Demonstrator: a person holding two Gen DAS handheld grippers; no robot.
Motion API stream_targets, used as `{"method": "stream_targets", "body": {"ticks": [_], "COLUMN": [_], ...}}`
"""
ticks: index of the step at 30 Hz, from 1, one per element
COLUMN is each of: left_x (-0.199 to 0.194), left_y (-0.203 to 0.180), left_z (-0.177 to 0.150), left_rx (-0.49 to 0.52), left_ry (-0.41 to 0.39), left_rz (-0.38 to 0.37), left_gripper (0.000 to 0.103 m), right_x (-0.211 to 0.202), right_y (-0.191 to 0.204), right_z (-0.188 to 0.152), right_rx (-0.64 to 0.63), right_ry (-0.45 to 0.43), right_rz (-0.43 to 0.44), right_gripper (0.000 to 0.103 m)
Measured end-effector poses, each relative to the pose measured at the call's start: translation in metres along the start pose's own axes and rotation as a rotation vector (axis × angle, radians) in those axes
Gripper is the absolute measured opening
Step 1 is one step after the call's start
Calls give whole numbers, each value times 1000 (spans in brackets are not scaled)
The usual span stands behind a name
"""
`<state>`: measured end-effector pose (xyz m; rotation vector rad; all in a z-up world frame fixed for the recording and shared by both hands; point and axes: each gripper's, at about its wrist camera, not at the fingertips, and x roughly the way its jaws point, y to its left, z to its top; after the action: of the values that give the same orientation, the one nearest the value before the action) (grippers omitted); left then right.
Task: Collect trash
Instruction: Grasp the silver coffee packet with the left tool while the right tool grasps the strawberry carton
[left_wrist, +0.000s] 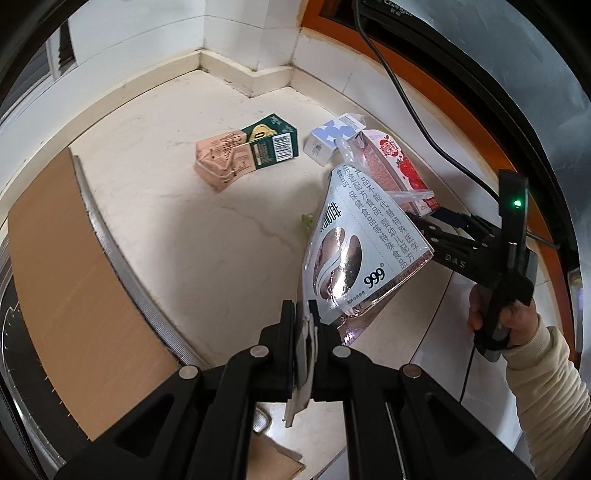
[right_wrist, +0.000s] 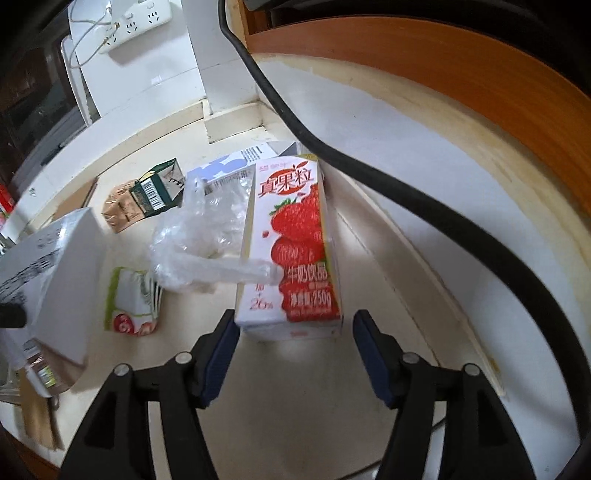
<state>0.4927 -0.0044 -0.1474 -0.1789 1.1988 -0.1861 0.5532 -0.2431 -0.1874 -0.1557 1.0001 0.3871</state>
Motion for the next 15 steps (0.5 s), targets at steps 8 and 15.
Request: {"method": "stream_targets", "body": {"ticks": [8,15], "left_x": [-9,-33], "left_y": [9,9], "left_z": [-10,-33], "left_rx": [-37,-61], "left_ry": [-9,-15], "left_rz": [23,61], "left_gripper": [3,3], "right_x": [17,1], "right_y": [13,11], "right_z": [16,-1], "right_rx": [3,79], "right_ry": [-6,10], "right_rz": [-31,-64], "right_gripper": [64,53]}}
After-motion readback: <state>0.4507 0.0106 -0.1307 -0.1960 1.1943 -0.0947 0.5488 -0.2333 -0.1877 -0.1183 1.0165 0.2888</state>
